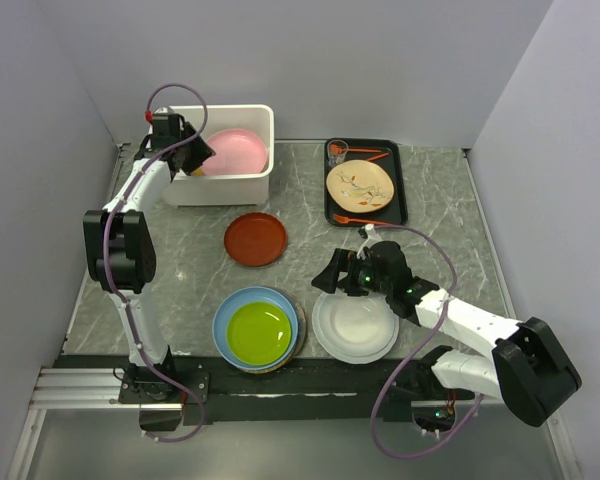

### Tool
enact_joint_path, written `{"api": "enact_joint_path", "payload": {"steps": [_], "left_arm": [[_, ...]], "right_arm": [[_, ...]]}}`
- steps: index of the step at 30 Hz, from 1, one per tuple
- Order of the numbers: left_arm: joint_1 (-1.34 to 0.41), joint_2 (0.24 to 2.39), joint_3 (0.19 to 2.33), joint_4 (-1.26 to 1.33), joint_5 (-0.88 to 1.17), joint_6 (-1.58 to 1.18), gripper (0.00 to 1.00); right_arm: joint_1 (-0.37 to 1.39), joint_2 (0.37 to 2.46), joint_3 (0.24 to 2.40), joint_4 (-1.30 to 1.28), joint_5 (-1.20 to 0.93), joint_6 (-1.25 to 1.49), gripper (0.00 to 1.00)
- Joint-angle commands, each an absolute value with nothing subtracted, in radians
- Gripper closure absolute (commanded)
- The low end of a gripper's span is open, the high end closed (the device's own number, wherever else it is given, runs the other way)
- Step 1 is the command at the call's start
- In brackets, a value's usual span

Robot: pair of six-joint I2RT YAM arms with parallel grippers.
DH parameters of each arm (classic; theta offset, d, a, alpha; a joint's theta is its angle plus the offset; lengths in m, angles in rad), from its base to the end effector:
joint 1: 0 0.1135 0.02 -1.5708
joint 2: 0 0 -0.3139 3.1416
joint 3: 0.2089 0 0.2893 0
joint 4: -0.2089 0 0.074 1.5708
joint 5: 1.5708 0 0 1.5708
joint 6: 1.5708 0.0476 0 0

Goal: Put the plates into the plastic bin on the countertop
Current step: Place the plate in the plastic bin.

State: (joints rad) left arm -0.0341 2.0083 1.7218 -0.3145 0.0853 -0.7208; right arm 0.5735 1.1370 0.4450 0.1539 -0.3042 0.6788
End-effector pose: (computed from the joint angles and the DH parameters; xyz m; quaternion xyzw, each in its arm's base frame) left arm 0.5411 -0.0225 0.3067 -0.2788 0.8390 -0.2067 0.4190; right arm 0.1996 0.1459 0.2027 -0.0295 0.8623 0.3928 0.3182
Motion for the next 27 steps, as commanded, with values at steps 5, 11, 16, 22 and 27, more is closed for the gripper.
{"api": "enact_joint_path", "payload": {"steps": [5, 11, 16, 22, 27], "left_arm": [[-0.031, 1.936, 1.690, -0.282, 0.063, -0.716, 0.19], [-0.032, 1.879, 1.664, -0.242, 0.081, -0.721, 0.17], [-0.032, 1.792, 1.580, -0.158, 0.086, -0.724, 0.15], [-0.038, 1.694, 1.523, -0.109, 0.136, -0.724, 0.14], [-0.067, 1.611, 1.465, -0.097, 0.169, -0.716, 0.14]], "right_arm": [[0.581, 1.104, 0.459, 0.169, -0.293, 0.673, 0.00], [0.581, 1.111, 0.457, 0.175, -0.296, 0.678, 0.00], [0.581, 1.112, 0.453, 0.176, -0.296, 0.680, 0.00], [0.581, 1.117, 0.449, 0.189, -0.301, 0.687, 0.00], [0.583, 1.124, 0.451, 0.199, -0.308, 0.692, 0.00]]}}
